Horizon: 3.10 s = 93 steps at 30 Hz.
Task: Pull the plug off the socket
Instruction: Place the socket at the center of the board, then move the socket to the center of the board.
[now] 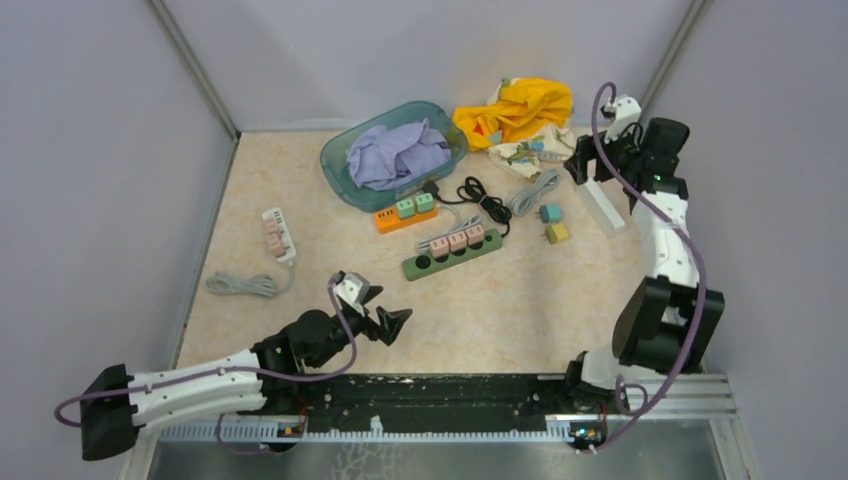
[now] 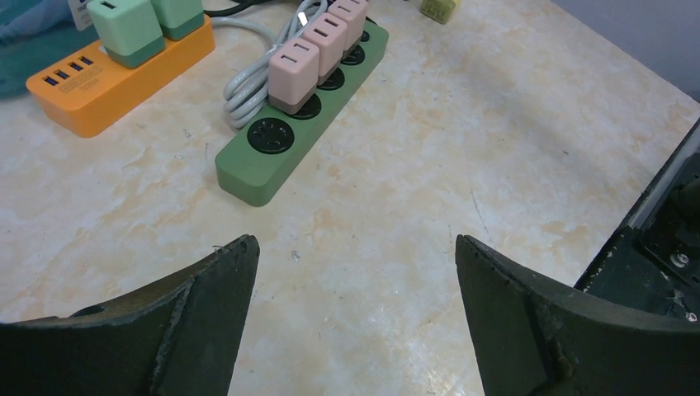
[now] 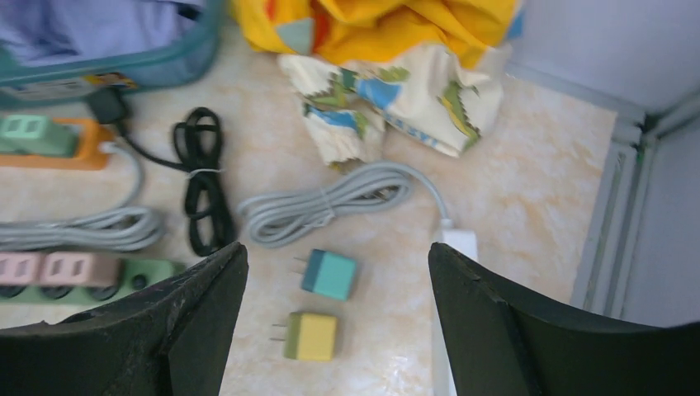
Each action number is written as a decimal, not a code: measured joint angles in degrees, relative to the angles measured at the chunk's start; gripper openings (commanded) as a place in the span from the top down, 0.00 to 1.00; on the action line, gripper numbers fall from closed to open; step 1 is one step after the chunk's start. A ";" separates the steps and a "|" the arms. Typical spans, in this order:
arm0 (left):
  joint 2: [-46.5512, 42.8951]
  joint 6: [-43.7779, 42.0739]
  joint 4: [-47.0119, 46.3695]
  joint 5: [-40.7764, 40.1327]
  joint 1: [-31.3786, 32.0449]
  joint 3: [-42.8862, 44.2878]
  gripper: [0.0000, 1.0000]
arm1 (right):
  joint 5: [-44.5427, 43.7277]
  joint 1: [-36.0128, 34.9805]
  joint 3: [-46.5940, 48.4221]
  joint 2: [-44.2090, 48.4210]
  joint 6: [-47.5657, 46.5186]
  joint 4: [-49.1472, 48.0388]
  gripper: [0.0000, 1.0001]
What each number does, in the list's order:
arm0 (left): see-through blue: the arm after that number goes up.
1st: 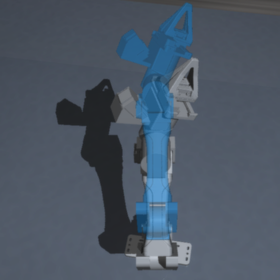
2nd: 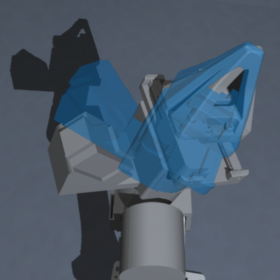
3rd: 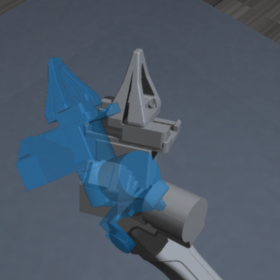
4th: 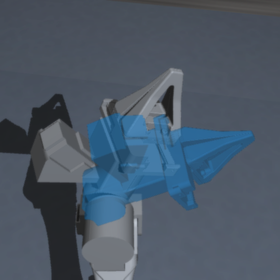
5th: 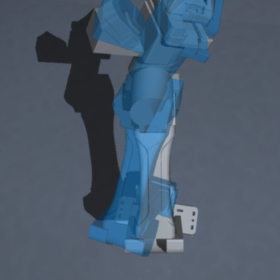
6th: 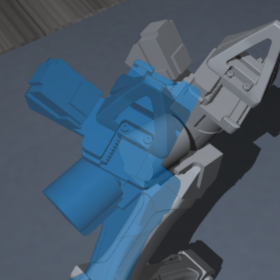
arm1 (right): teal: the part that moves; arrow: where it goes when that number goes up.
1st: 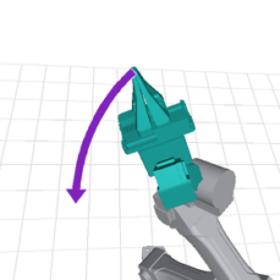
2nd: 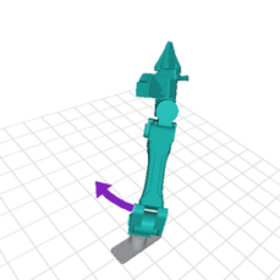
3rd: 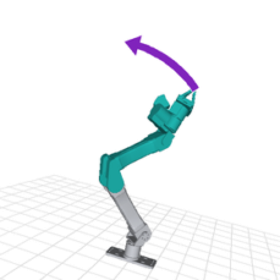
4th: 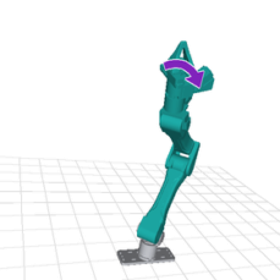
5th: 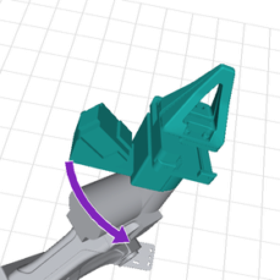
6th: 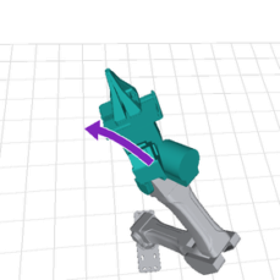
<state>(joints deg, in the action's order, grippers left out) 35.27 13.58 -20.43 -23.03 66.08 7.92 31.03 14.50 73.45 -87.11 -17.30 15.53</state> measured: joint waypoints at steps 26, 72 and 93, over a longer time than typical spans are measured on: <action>17.70 -8.74 -0.98 19.10 -17.51 10.36 0.00 | 37.97 -0.02 -26.18 23.96 13.73 -10.45 0.20; 62.07 -27.41 23.12 34.03 -27.34 44.41 0.34 | 41.09 -0.02 -28.85 24.76 16.02 -16.17 0.20; 56.33 -31.54 20.15 38.25 -25.79 37.48 0.96 | 41.18 -0.02 -28.85 24.76 15.98 -16.15 0.21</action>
<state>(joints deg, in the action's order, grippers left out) 91.59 -17.96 -0.27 15.22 40.29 45.41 72.20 14.48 44.60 -62.35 -1.32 -0.62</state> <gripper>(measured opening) 0.557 0.795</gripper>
